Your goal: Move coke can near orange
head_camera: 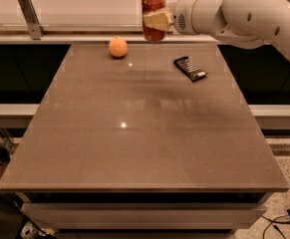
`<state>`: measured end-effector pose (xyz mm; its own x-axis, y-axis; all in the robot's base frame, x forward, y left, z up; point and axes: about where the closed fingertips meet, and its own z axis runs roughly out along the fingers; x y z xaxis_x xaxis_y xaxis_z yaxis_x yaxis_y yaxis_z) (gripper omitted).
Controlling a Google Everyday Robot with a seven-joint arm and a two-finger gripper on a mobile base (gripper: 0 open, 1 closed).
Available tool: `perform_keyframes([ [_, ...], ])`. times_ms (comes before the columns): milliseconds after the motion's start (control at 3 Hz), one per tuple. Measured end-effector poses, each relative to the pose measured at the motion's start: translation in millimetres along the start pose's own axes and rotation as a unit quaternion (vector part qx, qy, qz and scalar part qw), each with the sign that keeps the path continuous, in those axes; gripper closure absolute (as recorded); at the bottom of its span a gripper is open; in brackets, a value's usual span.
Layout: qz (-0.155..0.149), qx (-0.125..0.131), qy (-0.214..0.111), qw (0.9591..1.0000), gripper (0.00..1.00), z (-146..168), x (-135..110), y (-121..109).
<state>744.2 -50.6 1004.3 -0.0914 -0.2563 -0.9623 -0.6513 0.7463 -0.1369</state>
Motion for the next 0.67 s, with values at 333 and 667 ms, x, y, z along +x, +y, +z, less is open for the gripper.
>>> perform_keyframes([
  [333,-0.001,0.017,0.009,0.9998,1.00,27,6,-14],
  [667,0.000,0.027,0.008,0.9996,1.00,50,15,-18],
])
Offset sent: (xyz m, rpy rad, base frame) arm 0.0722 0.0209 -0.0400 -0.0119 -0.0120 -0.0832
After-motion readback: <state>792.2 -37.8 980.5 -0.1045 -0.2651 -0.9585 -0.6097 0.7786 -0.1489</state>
